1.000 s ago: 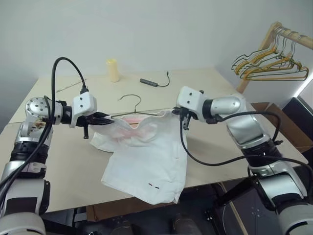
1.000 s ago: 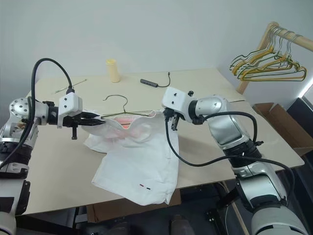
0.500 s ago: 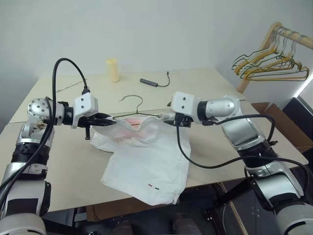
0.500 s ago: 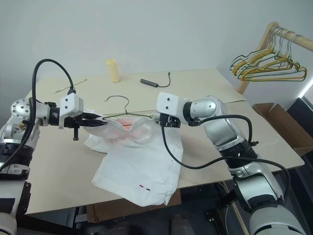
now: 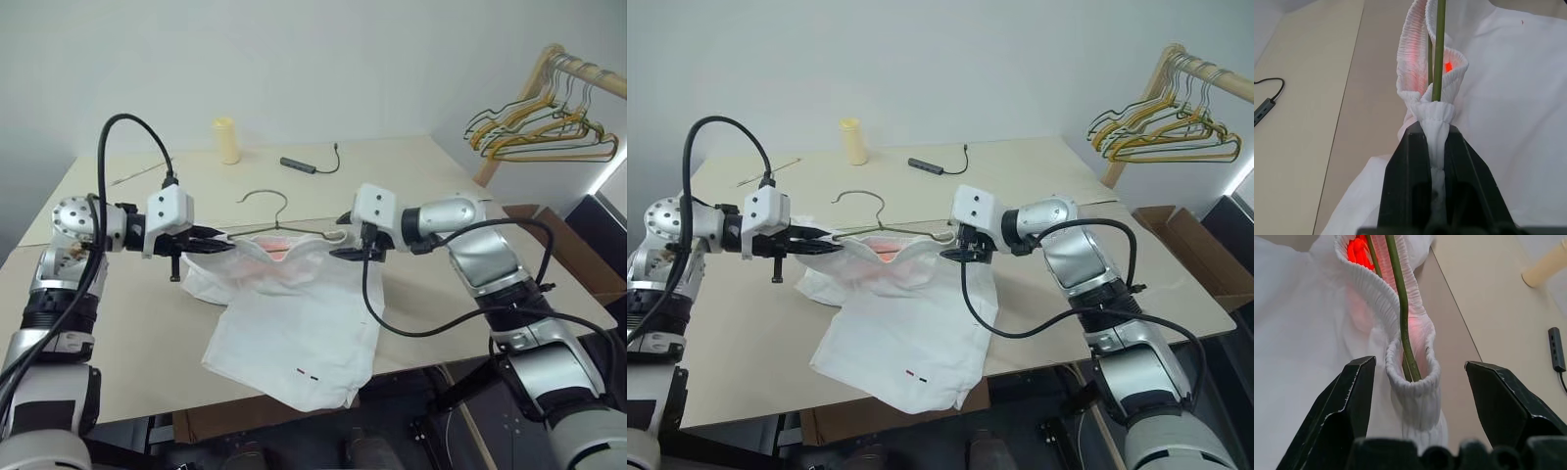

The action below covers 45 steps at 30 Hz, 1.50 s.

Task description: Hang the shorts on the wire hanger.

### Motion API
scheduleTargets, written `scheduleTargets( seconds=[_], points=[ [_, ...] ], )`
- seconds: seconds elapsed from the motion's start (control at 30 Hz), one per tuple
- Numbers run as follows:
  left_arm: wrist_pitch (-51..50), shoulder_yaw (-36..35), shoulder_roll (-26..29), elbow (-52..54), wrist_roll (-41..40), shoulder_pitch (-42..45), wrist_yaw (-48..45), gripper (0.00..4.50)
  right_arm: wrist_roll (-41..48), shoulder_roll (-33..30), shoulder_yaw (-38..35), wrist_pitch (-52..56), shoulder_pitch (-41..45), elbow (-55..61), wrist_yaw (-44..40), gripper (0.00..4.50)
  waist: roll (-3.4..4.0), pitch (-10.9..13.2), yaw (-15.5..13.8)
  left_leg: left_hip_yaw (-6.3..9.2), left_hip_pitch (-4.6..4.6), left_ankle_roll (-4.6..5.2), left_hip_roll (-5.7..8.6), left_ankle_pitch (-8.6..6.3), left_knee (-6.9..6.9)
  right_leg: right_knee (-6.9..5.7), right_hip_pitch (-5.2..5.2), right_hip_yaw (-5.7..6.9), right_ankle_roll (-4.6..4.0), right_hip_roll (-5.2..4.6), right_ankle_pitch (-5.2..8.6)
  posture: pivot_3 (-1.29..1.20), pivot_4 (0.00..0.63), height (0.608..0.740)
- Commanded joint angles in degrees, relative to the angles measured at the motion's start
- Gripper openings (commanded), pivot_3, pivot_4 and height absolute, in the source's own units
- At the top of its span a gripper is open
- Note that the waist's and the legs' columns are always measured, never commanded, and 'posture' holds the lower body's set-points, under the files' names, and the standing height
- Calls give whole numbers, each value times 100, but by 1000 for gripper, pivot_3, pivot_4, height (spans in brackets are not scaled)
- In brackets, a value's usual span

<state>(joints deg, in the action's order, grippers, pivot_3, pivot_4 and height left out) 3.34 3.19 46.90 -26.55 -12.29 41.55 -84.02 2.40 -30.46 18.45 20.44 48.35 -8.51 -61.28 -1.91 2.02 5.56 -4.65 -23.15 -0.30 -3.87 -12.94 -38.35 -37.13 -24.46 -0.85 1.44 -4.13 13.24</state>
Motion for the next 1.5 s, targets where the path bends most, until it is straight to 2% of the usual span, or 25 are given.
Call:
scheduleTargets(
  seconds=[0.03, 0.07, 0.27, 0.33, 0.43, 0.67, 0.9, 1.0, 1.13, 1.27, 1.5],
  points=[
    [-86, -219, 90, 265, -228, 23, -75, 24, 279, -16, -270, -76, 134, 46, -232, 2877, 0, 0, 0, 0, 0, 0, 0, 0, 0, 0, 0, 0, 0, 0, 0, -43, 0, 740],
    [-109, -224, 89, 285, -243, 17, -76, 24, 292, -27, -260, -87, 133, 51, -272, 2652, 0, 0, 0, 0, 0, 0, 0, 0, 0, 1, 0, 0, 0, 0, 0, -43, 0, 740],
    [-139, -174, 119, 347, -223, -25, -85, 24, 200, -33, -196, -187, 68, 146, -422, 519, 0, 0, -2, 1, 0, 0, 0, 0, 0, -1, 0, 0, 0, 0, 0, -44, 0, 740],
    [-115, -160, 105, 337, -197, -35, -58, 24, 166, -23, -198, -224, 54, 147, -436, 108, 0, 0, 0, 1, 0, 0, 0, 0, 0, -1, 0, 0, 0, 0, 0, -44, 0, 740],
    [-176, -153, 67, 258, -159, -7, 31, 24, 137, -31, -188, -235, 32, 156, -434, 108, 0, 0, -2, 1, 0, 0, 0, 0, 0, -1, 0, 0, 0, 0, 0, -46, 0, 740],
    [75, -288, -56, -165, -86, 183, 479, 2247, 122, -123, -229, -80, -84, 255, -377, 107, 0, 0, -2, 1, 1, 0, 0, 0, -2, -1, 1, 1, 0, 0, 0, -53, 0, 740],
    [503, -725, -104, -525, -231, 277, 913, 4463, 262, -515, -565, 379, -479, 648, -228, 107, 0, 0, -8, 1, -1, 0, 1, 0, -2, 0, 1, 2, 0, -2, 0, -58, 0, 740],
    [588, -1035, -257, -698, -326, 387, 1416, 4500, 305, -719, -808, 680, -759, 887, -74, 107, -1, 0, -17, 2, 0, 0, 1, 0, -3, 0, 3, 4, 0, -3, 0, -68, 0, 740],
    [46, -1526, -580, -690, -707, 575, 2144, 4500, 483, -942, -1253, 1643, -1093, 1229, 258, 107, -1, -1, -25, 3, -1, 0, 1, 0, -12, 0, 6, 7, 2, -6, -1, -88, 0, 740],
    [-182, -1545, -683, -272, -1036, 302, 1771, 4500, 561, -1085, -1743, 2757, -1276, 1455, 826, 107, -1, -1, 9, 2, 0, 0, 3, 0, -15, 0, 9, 5, 4, -8, -2, -117, 0, 740],
    [-518, -1362, -973, 364, -1294, -24, 1433, 4500, 558, -1684, -2451, 4149, -1867, 1771, 1559, 107, -2, -1, 40, 1, 0, -1, 3, -1, -15, 1, 9, 5, 3, -8, -2, -171, 0, 740]
  ],
)
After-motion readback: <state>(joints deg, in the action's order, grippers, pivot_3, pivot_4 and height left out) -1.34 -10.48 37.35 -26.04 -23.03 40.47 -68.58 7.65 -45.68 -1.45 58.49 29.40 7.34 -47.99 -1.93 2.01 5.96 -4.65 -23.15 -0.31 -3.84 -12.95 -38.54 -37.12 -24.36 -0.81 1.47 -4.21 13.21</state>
